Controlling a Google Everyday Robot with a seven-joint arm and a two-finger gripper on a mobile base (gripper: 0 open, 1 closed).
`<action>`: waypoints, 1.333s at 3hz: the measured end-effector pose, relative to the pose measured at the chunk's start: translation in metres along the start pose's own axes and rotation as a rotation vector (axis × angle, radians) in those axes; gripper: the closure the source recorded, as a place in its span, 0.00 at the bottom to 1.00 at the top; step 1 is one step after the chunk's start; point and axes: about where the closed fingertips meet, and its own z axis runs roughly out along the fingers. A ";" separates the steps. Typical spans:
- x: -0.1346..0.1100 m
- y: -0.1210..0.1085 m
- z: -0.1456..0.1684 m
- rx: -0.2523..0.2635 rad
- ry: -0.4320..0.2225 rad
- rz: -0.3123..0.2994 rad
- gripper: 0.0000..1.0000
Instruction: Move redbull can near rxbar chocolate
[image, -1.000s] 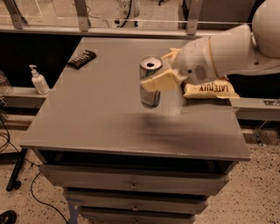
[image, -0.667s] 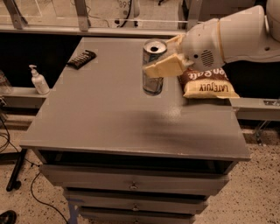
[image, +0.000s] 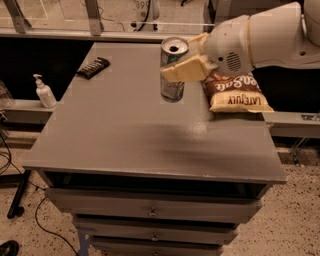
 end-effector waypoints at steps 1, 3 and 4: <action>-0.027 -0.039 0.017 0.080 -0.060 -0.029 1.00; -0.064 -0.114 0.109 0.077 -0.071 -0.064 1.00; -0.063 -0.134 0.163 0.043 -0.028 -0.062 1.00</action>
Offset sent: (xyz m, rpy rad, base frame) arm 0.1784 0.0939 0.0443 0.1061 -0.1443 -0.0314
